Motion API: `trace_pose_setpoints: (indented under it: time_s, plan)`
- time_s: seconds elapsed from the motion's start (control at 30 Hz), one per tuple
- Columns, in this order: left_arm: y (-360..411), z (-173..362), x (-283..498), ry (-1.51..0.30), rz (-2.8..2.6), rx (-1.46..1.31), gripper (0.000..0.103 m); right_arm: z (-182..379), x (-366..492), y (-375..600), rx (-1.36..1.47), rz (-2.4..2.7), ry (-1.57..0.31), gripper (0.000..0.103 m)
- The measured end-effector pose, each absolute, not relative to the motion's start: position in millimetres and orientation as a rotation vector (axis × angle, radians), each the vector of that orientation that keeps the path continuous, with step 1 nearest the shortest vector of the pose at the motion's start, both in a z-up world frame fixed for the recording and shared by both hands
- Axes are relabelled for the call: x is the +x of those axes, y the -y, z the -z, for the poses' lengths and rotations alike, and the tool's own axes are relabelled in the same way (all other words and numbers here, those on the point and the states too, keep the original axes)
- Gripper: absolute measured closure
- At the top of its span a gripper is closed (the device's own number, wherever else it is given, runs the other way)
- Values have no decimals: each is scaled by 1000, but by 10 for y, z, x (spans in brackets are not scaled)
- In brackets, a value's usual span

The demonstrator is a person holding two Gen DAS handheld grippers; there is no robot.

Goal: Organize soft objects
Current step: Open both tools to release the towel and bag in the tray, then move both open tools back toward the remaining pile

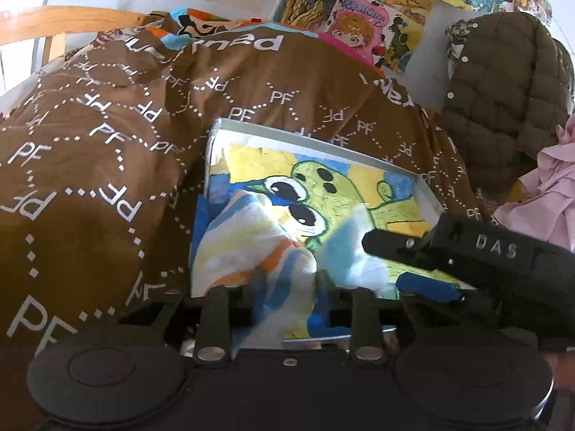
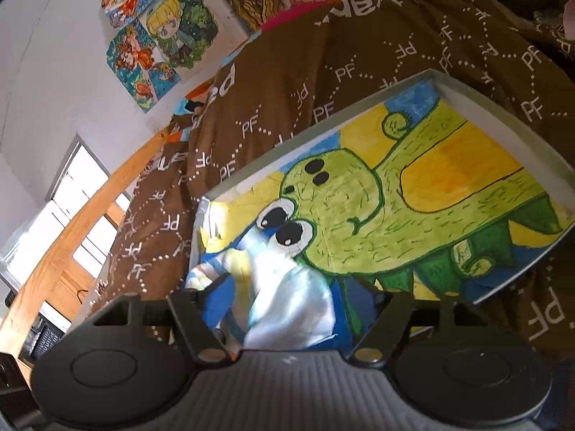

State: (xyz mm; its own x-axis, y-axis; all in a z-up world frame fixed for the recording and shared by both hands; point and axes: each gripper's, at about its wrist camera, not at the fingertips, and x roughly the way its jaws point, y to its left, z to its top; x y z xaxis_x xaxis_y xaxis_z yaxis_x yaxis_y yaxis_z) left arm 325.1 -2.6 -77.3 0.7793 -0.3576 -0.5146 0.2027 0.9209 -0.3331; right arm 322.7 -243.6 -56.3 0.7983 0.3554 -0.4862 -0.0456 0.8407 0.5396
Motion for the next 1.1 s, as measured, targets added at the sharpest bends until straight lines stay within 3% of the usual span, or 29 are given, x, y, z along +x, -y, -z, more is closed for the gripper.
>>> trace_pose_setpoints:
  time_s: [0.2, 0.4, 0.5, 0.63, 1.1]
  plan:
    - [95, 561, 3050, -568, 288, -245, 33, 208, 3000, 2610, 522, -216, -543, 12]
    - [80, 248, 2742, -515, 275, -248, 20, -160, 2631, 2730, 452, -233, -461, 1]
    - [41, 68, 2503, -469, 269, -252, 16, -324, 2406, 2718, 392, -245, -418, 0]
    - [1, -209, 2186, -374, 234, -257, 3, -545, 2029, 2636, 268, -244, -326, 0]
    - [-56, -618, 1060, -206, 149, -267, 1, -736, 784, 2543, 122, -186, -142, 0]
